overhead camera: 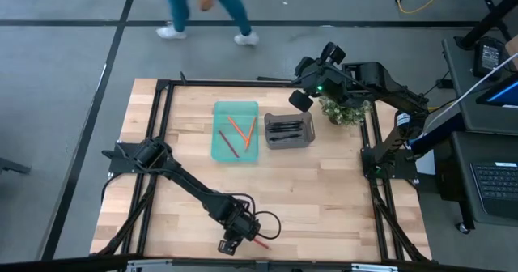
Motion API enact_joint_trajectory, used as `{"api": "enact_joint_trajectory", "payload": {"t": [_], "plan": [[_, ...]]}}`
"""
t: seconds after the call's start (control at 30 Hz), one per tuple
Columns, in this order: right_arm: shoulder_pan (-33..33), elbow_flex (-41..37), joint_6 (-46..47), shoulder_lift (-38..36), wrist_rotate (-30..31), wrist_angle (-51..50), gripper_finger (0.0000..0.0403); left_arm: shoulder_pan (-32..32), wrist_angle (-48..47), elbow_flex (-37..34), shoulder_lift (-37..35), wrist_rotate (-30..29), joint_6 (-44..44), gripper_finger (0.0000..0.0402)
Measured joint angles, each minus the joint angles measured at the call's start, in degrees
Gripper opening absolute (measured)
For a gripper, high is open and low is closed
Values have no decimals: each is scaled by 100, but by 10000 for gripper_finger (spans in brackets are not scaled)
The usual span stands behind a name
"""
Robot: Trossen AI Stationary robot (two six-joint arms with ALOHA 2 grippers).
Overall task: Sort pens & pencils
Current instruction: Put the red pencil into the green bin
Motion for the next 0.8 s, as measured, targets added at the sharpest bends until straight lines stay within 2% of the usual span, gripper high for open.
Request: {"api": "enact_joint_trajectory", "payload": {"t": [0.8], "plan": [[-2,0,2,0,-2,13,78,65,-211,-10,46,-225,77,94]]}}
